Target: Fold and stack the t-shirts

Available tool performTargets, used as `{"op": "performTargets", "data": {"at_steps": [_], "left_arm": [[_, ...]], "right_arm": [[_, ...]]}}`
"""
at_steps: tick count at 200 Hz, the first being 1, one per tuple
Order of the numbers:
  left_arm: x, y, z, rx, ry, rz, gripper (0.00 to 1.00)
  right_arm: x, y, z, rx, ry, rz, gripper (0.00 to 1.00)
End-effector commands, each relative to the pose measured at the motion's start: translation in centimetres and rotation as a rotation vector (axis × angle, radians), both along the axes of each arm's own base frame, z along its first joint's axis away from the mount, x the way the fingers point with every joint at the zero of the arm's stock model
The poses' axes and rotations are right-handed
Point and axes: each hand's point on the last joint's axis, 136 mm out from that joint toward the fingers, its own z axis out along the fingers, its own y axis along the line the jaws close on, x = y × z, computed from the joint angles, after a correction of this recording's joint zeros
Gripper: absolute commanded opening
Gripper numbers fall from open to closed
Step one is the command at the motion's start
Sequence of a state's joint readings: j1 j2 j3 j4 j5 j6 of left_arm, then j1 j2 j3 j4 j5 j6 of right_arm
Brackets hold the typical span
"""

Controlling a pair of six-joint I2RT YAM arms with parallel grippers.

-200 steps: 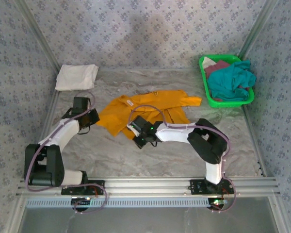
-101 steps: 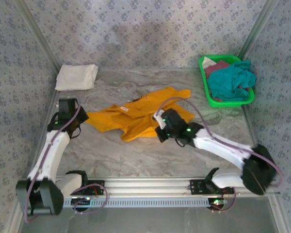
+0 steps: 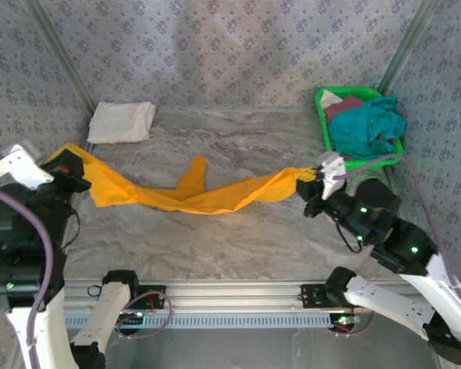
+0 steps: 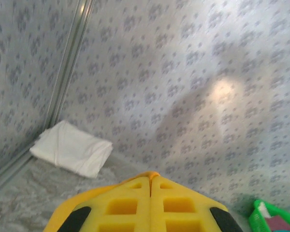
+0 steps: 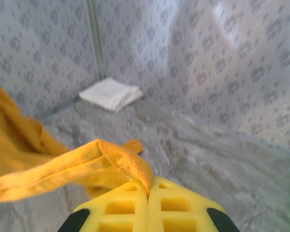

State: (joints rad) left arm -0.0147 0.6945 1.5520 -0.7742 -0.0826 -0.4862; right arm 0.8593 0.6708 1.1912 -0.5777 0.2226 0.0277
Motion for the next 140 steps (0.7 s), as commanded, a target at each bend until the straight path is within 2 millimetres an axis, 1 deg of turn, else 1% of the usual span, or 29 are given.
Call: {"op": "performTargets", "data": {"at_steps": [1,9,19,27,35,39,42,47,58,62,63,71,82,90,99,102,111,127,129,135,140], "left_arm": [[-2.2,-0.5,3.1,0.023,-0.04,-0.028,0.0],[-3.0,-0.6,4.3,0.019,-0.071,-0.036,0.0],[-3.9,-0.3,5.5,0.02,-0.098,-0.02,0.0],[-4.3,0.0,6.3,0.027,-0.107,-0.002,0.0],[-4.4,0.2,7.0,0.036,-0.106,0.011,0.0],[-3.9,0.2,7.0,0.041,-0.091,0.014,0.0],[-4.0,0.2,7.7,0.045,-0.1,0.012,0.0],[-3.6,0.2,8.0,0.053,-0.094,0.009,0.0],[-1.6,-0.1,8.6,0.075,-0.067,-0.004,0.0],[-0.8,-0.1,8.7,0.079,-0.057,-0.002,0.0],[-0.7,0.0,8.8,0.08,-0.054,0.0,0.0],[1.2,0.1,8.8,0.087,-0.028,0.007,0.0],[4.4,0.2,8.7,0.096,0.008,0.012,0.0],[6.9,0.0,8.5,0.103,0.027,0.003,0.0],[9.9,-0.2,8.0,0.102,0.047,-0.011,0.0],[11.1,-0.3,7.7,0.103,0.057,-0.014,0.0],[14.3,-0.6,6.9,0.105,0.084,-0.032,0.0],[20.5,-1.6,4.9,0.131,0.145,-0.072,0.0],[21.5,-1.7,4.4,0.135,0.16,-0.076,0.0],[23.8,-2.1,3.5,0.149,0.182,-0.086,0.0],[26.2,-2.5,2.2,0.16,0.212,-0.098,0.0]], "right_arm": [[-0.9,-2.8,4.0,0.015,-0.093,-0.066,0.0],[-1.1,-3.0,5.1,0.031,-0.117,-0.065,0.0],[-1.0,-3.3,5.9,0.029,-0.137,-0.083,0.0],[-0.7,-3.6,6.3,0.021,-0.146,-0.106,0.0],[-0.5,-3.8,7.0,0.014,-0.159,-0.127,0.0],[-0.3,-3.9,7.4,0.01,-0.165,-0.139,0.0],[-0.1,-3.9,7.7,0.007,-0.168,-0.148,0.0],[0.2,-4.1,8.1,0.002,-0.175,-0.169,0.0],[0.7,-4.1,8.9,-0.024,-0.193,-0.193,0.0],[1.2,-4.4,9.0,-0.04,-0.193,-0.23,0.0],[1.4,-4.5,9.3,-0.036,-0.201,-0.242,0.0],[2.5,-5.0,10.1,-0.049,-0.219,-0.315,0.0],[4.4,-5.0,10.4,-0.083,-0.211,-0.381,0.0],[6.0,-4.9,10.3,-0.085,-0.185,-0.401,0.0],[8.7,-4.9,9.5,-0.079,-0.126,-0.426,0.0],[9.5,-5.2,9.3,-0.066,-0.105,-0.436,0.0],[12.8,-6.1,7.9,-0.034,-0.023,-0.463,0.0],[18.9,-7.9,4.5,-0.013,0.084,-0.54,0.0],[19.4,-8.1,4.3,-0.011,0.088,-0.549,0.0],[21.6,-8.5,2.7,-0.015,0.122,-0.568,0.0],[23.4,-8.9,1.5,-0.008,0.148,-0.583,0.0]]}}
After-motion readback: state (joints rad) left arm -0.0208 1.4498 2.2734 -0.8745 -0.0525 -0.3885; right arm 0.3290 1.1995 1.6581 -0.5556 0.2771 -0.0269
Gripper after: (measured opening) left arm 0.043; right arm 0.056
